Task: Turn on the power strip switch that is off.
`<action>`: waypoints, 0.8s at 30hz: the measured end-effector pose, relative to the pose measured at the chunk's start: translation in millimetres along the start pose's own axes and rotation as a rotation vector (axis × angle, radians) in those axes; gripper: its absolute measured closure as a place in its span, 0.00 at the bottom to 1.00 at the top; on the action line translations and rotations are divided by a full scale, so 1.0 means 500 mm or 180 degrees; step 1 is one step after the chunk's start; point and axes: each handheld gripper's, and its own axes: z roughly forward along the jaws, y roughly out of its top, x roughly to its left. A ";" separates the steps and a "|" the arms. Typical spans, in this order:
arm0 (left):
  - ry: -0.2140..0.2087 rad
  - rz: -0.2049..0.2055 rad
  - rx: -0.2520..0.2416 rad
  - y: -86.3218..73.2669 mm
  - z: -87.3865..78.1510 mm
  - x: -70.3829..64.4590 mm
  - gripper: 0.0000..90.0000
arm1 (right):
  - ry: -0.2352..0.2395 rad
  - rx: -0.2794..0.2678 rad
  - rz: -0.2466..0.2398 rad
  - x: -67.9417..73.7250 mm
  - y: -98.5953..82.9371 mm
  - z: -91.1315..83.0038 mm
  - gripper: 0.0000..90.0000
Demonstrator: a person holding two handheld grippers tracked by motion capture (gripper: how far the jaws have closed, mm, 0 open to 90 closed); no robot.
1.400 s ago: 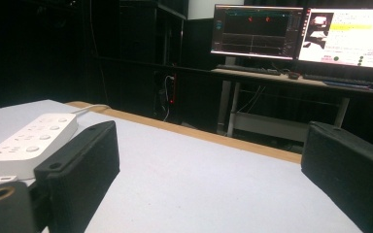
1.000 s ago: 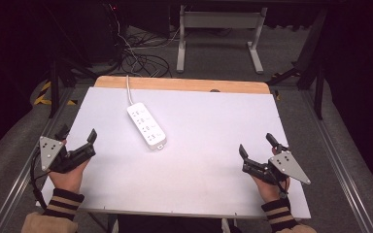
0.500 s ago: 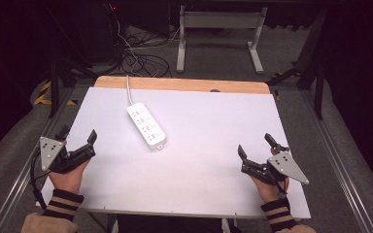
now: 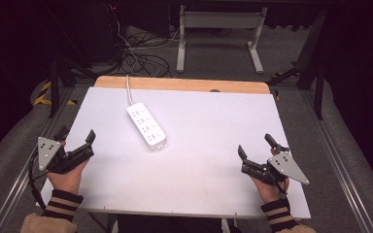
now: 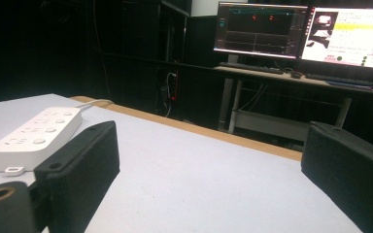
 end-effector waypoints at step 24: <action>-0.0010 0.0060 0.0050 -0.002 -0.007 -0.006 0.10 | -0.0001 -0.0015 0.0015 0.004 0.003 -0.008 0.08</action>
